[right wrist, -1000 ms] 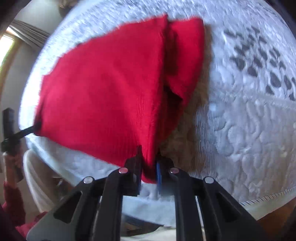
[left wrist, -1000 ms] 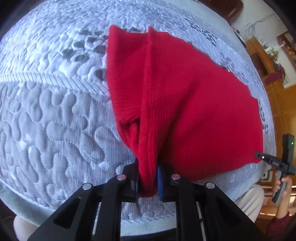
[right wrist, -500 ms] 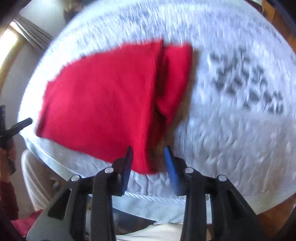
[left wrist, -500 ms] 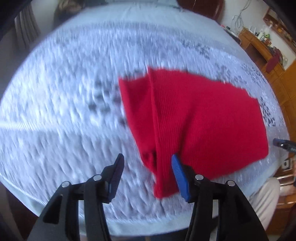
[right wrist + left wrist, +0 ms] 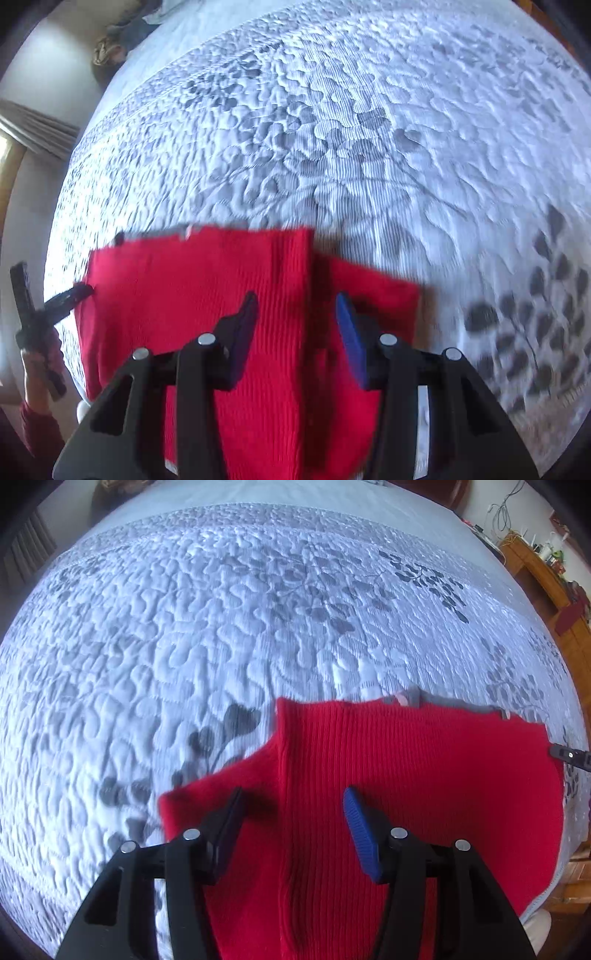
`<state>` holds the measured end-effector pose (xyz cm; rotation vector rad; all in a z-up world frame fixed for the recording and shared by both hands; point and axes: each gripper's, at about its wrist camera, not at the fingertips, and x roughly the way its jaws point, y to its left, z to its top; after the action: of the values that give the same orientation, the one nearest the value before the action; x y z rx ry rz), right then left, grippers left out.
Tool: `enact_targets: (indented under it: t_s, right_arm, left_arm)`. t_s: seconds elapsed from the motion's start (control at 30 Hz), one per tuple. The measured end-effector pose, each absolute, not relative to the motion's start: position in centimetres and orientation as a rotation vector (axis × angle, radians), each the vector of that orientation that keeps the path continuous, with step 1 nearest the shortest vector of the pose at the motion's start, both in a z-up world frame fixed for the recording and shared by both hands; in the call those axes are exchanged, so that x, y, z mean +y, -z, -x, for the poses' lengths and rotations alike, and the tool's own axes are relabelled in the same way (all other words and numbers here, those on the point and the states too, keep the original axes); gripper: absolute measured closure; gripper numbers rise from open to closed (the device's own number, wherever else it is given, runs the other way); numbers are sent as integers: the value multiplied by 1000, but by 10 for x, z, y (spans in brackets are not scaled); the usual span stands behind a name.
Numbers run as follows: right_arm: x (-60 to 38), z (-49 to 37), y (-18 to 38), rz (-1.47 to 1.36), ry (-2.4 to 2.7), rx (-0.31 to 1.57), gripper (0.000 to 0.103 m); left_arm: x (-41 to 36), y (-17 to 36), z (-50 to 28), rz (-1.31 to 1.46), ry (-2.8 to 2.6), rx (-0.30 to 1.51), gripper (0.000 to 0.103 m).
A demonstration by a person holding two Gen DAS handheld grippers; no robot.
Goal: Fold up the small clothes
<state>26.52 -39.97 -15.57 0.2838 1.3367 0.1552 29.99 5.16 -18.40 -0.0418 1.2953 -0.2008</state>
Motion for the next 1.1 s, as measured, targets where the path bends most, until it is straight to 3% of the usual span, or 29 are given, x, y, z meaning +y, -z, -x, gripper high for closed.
enact_targets:
  t_s: [0.07,0.13,0.17,0.2,0.23,0.3,0.5,0.67,0.77,0.83,0.97,1.1]
  right_arm:
    - [-399,-275,163,-295,-157,1344,58]
    - [-396,-285,168,-287,-172,1346,57]
    - [-395,-286,168,-277,-179,1344,64]
    - [-392,-288,167,-262,-185,1338,82]
    - [-391,-289,164,-260,-201,1332,91]
    - [-390,-289,157,-281,-234,1309,99]
    - [-406,-287,131,-318,-226,1197,99]
    - [-415,-286,172,-333,-153,1282,97]
    - [-420,-272,164,-388,-158,1250,81]
    - [-418,-259,153,-362,-159,1233,78]
    - [-401,-209,125,-257,-197,1215,71]
    - [-382,-146,116,-204,-246,1215,62]
  left_arm:
    - [47,189,-306,24,205,1297,56]
    - [44,191,-309,16,209,1285,73]
    - [42,189,-310,18,203,1282,77]
    - [43,188,-311,24,192,1276,88]
    - [45,186,-312,37,194,1273,96]
    - [50,182,-315,84,186,1267,98]
    - [70,170,-315,137,139,1167,99]
    - [64,193,-314,102,119,1199,98]
    - [58,182,-304,45,109,1204,88]
    - [57,168,-290,7,103,1193,76]
    - [52,144,-246,26,129,1180,67]
    - [37,138,-188,20,151,1170,66]
